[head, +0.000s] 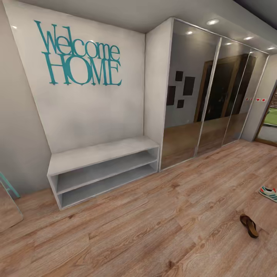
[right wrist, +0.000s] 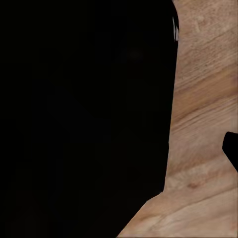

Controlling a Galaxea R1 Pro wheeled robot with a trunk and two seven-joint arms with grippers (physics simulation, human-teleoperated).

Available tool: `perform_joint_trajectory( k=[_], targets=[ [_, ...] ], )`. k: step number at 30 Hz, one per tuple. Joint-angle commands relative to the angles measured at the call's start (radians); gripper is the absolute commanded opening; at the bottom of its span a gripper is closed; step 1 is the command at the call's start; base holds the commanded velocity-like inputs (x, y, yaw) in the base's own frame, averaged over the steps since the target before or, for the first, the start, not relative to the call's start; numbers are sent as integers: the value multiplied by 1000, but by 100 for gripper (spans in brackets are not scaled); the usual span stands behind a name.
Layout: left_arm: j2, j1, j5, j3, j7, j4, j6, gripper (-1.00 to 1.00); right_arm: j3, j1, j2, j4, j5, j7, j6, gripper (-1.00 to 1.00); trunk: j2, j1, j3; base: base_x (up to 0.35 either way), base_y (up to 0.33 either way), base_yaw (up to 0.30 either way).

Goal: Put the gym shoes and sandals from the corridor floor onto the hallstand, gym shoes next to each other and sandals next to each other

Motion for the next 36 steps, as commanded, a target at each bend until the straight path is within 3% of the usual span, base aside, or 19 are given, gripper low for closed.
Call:
perform_joint_trajectory(
  k=[1, 7, 26, 32, 36],
  targets=[
    [-2, 1, 3, 3, 3, -6, 6, 100, -6, -2, 6, -6, 2, -4, 6, 100, 0, 0, 0, 0, 0, 0],
    [-2, 1, 2, 2, 3, -9, 2, 100, -2, -2, 39, -40, 2, -4, 3, 100, 0, 0, 0, 0, 0, 0],
    [0, 1, -3, -3, 2, -10, -5, 100, 1, -3, 26, -41, 2, -3, -2, 100, 0, 0, 0, 0, 0, 0],
    [10, -2, -6, -5, 1, -19, -6, 100, 1, -2, 18, -63, 3, -4, -6, 100, 0, 0, 0, 0, 0, 0],
    [23, -4, -6, -6, -1, -41, -11, 100, 1, -2, -1, -86, 4, -5, -17, 100, 0, 0, 0, 0, 0, 0]
  ],
)
